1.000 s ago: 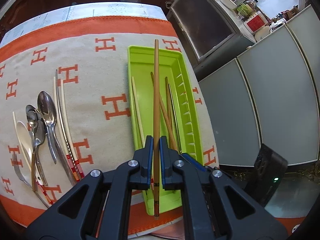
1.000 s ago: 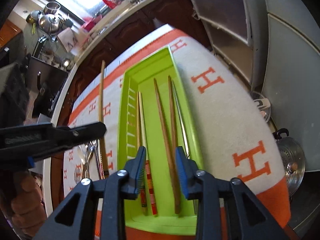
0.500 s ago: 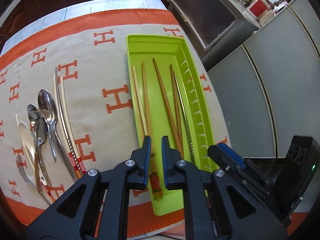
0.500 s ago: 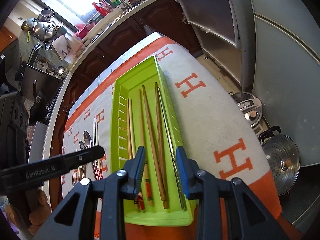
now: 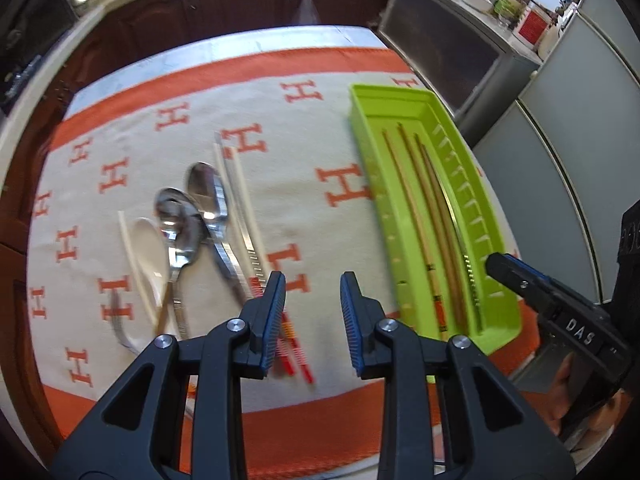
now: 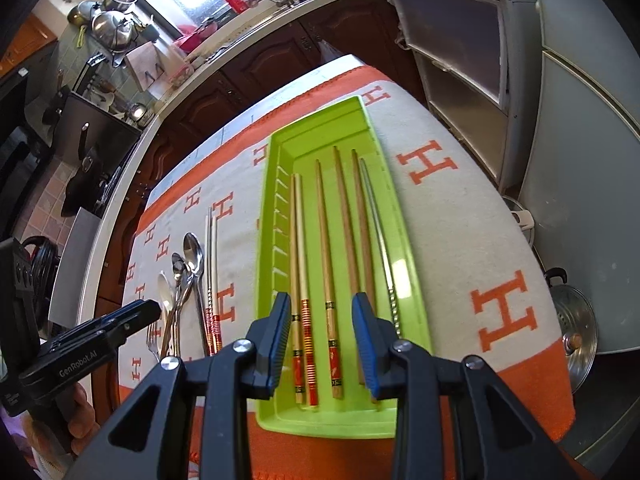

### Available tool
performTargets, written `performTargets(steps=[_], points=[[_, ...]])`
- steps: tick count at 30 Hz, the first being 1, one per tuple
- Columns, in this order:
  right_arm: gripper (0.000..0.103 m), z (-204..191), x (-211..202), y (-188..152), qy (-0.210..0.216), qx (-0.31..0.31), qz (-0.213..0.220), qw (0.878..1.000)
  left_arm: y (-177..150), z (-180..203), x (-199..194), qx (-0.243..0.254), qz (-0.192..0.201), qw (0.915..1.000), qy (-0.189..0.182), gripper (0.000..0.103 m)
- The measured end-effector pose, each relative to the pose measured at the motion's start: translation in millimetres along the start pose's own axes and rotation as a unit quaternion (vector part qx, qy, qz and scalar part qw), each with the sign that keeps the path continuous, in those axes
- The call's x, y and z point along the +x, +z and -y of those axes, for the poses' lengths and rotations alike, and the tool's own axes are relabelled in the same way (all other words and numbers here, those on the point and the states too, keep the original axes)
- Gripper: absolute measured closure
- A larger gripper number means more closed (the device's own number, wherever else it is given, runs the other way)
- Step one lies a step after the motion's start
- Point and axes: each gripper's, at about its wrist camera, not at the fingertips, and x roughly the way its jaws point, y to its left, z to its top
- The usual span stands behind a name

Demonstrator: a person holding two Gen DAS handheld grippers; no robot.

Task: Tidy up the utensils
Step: 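Lower the brown chopstick into the green tray and open the left tool, then grasp a metal fork with the left tool while the right tool grasps a gold-handled spoon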

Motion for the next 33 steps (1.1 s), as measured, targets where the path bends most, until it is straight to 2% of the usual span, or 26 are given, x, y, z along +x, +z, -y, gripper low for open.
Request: performTargets(steps=[8, 12, 16, 26, 31, 33], points=[[0.071, -41.8, 4.7, -4.3, 0.004, -0.052, -0.006, 0.999, -27.7, -76.4, -29.1, -0.064, 0.029, 0.9975, 0.003, 0.078], [0.071, -70.4, 10.6, -7.4, 0.010, -0.086, -0.012, 0.996, -42.1, -112.0, -38.8, -0.091, 0.027, 0.9954, -0.004, 0.078], [0.071, -101.3, 18.1, -12.7, 0.015, -0.124, -0.018, 0.992, -56.0, -146.0, -39.5, -0.126, 0.033, 0.9914, 0.014, 0.078], [0.071, -148.1, 51.0, -28.3, 0.011, -0.178, -0.052, 0.983, -86.3, -194.2, 7.5, -0.183, 0.011, 0.9830, 0.007, 0.078], [0.071, -159.3, 62.9, -30.3, 0.013, -0.196, -0.066, 0.978, -92.6, -204.6, 30.1, -0.207, -0.001, 0.9784, -0.004, 0.078], [0.071, -164.5, 67.6, -31.3, 0.017, -0.204, -0.071, 0.976, -92.2, -204.1, 33.1, -0.204, 0.010, 0.9788, -0.002, 0.078]])
